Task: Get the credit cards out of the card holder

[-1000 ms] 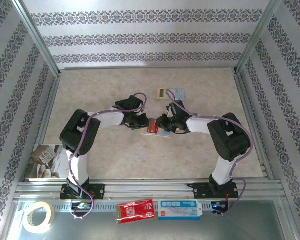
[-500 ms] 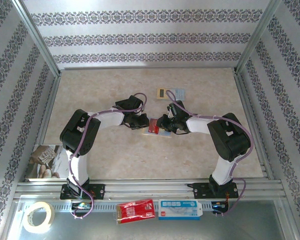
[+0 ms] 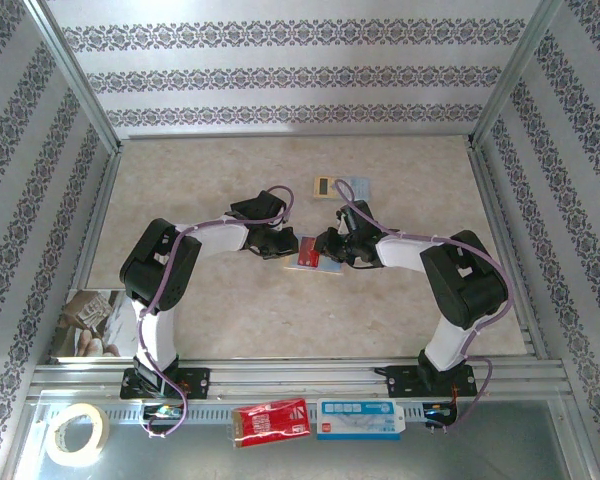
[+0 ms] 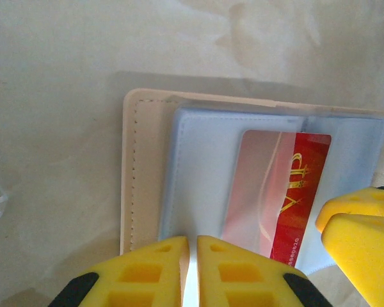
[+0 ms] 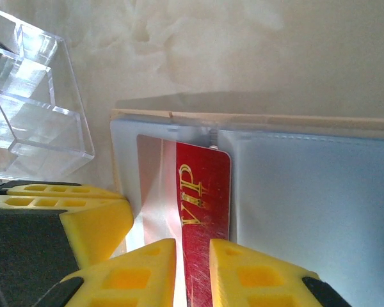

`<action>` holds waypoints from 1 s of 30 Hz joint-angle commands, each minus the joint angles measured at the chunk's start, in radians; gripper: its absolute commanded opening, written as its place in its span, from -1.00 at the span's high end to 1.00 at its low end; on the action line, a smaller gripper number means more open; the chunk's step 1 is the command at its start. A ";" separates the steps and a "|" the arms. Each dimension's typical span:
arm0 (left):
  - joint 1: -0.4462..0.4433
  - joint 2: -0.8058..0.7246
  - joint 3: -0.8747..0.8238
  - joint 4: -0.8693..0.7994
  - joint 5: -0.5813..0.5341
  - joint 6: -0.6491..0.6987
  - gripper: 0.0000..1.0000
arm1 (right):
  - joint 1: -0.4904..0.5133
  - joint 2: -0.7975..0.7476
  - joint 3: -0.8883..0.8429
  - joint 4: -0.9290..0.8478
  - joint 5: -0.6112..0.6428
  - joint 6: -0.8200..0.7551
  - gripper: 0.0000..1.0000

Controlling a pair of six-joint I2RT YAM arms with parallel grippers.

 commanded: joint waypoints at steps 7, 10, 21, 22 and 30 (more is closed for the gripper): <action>-0.003 0.028 -0.027 -0.080 -0.062 0.011 0.73 | -0.004 0.026 -0.001 -0.018 0.021 -0.005 0.48; -0.003 0.027 -0.025 -0.075 -0.060 0.010 0.73 | -0.004 0.046 0.008 -0.020 0.003 -0.004 0.49; -0.003 0.030 -0.025 -0.075 -0.050 0.010 0.73 | 0.000 0.070 0.021 0.016 -0.050 0.000 0.56; -0.003 0.030 -0.025 -0.076 -0.051 0.009 0.73 | 0.000 0.070 0.022 0.018 -0.049 -0.002 0.57; -0.004 0.023 -0.026 -0.080 -0.057 0.014 0.73 | -0.003 0.051 0.014 0.018 -0.025 -0.009 0.77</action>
